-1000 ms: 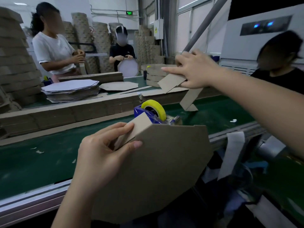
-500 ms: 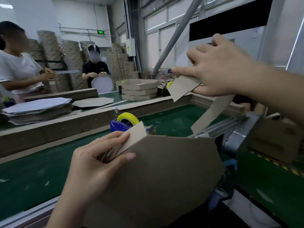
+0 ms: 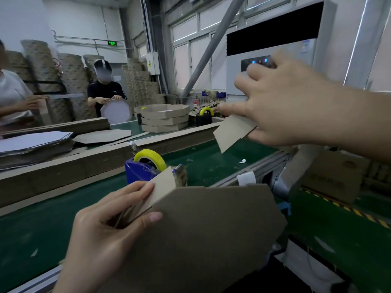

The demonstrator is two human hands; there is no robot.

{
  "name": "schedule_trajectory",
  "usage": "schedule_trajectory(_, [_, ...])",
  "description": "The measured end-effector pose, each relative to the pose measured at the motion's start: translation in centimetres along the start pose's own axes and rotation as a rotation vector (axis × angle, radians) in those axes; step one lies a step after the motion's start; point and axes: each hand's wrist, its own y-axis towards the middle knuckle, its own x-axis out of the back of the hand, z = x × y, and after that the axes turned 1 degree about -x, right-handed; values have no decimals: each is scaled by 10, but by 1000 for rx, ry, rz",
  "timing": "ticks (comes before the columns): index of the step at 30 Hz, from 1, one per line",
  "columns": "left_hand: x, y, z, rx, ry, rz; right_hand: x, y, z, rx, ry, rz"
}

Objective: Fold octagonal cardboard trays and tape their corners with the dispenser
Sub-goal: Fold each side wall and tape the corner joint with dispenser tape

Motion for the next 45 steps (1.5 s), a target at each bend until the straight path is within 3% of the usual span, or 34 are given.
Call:
schedule_trajectory(4, [2,-10,4,36,-12,-27,-10,-3,40,52,335,41])
schedule_trajectory(9, [14,-31,19,80,8,-64,-22,-5,92,201,922,167])
schedule_trajectory(12, [23,-43,27,118,47,-103,-21,-4,119,301,1111,146])
schedule_trajectory(17, [30,-56,34,148,35,-133,-14,11,147,371,1222,122])
schedule_trajectory(30, [42,-72,58,158,145,-203,-10,50,181,524,1172,125])
schedule_trajectory(34, [49,-75,62,255,178,-187,-7,58,190,559,1164,108])
schedule_trajectory(37, [49,-57,56,236,178,-91,-6,63,195,575,1156,89])
schedule_trajectory(40, [38,-28,47,77,373,121,-4,65,199,570,1169,77])
schedule_trajectory(42, [30,-15,44,45,457,174,-5,66,199,556,1208,72])
schedule_trajectory(45, [25,-10,46,67,393,179,-21,70,191,561,1411,221])
